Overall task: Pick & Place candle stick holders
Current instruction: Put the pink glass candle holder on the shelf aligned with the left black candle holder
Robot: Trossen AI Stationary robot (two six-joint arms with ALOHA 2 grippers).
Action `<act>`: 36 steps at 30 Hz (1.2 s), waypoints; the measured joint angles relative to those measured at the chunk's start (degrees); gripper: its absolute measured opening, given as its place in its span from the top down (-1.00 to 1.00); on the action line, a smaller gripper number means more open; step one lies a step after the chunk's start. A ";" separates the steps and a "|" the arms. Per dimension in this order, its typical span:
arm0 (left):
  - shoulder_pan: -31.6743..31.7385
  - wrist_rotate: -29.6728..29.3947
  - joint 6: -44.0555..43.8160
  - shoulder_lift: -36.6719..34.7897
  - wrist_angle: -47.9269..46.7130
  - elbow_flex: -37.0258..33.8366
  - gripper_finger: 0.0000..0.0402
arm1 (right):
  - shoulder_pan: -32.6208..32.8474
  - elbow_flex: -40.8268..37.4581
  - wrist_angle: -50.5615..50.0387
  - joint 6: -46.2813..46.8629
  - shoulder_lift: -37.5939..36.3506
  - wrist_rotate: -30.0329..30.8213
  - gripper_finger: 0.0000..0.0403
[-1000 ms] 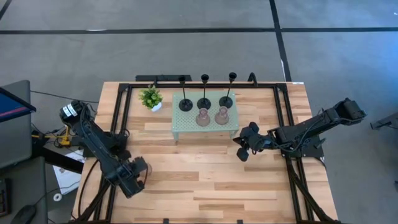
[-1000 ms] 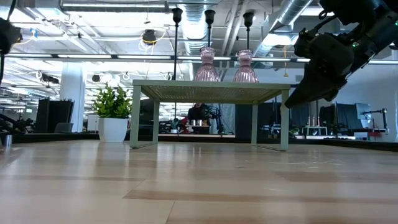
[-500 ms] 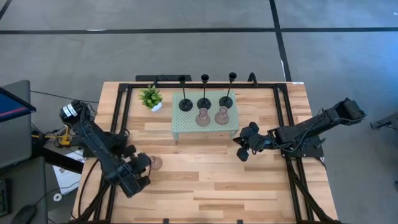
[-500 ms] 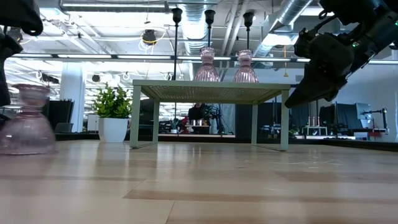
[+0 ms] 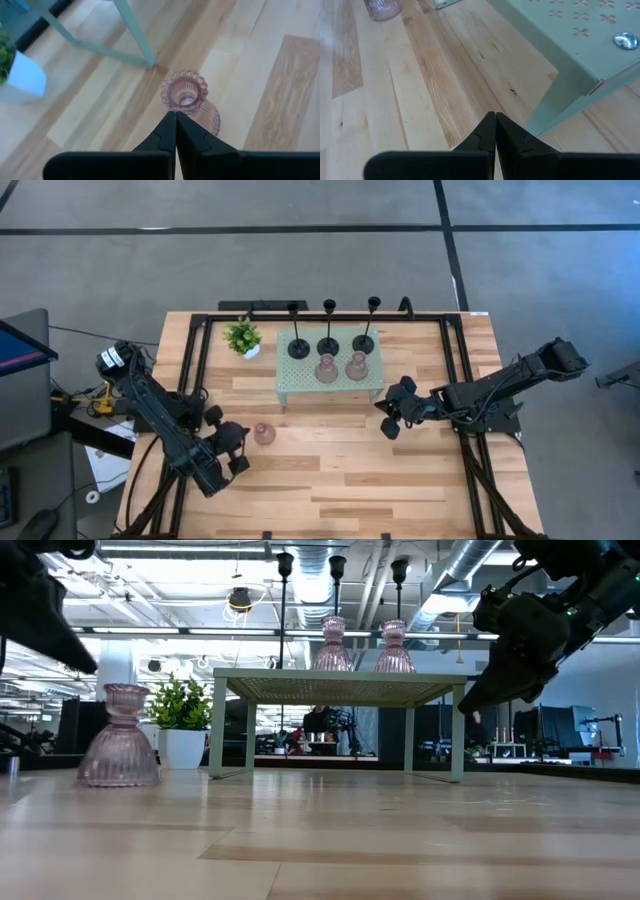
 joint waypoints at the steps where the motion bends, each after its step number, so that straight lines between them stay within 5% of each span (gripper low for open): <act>1: 0.00 -0.57 0.67 0.00 0.18 0.00 0.98 | 0.00 0.00 -0.01 -0.02 0.00 0.00 1.00; 8: -0.91 2.67 2.72 -0.02 1.39 -0.58 0.99 | 0.00 0.00 -0.04 -0.04 0.00 -0.02 1.00; 17: -8.44 -2.03 -1.58 0.00 12.79 -12.70 0.99 | 1.19 0.00 -0.08 -0.17 0.00 -0.26 1.00; 25: -17.19 -21.28 -3.29 -0.27 18.91 -19.23 0.99 | 1.58 0.00 0.06 -0.20 0.00 -0.20 1.00; 30: -18.10 -21.71 -11.06 -1.50 24.02 -25.87 0.99 | 1.55 0.00 0.16 -0.18 0.00 -0.15 1.00; 36: -18.03 -22.16 -9.64 -1.79 40.21 -31.85 0.98 | 1.51 0.00 0.16 -0.20 0.00 0.54 1.00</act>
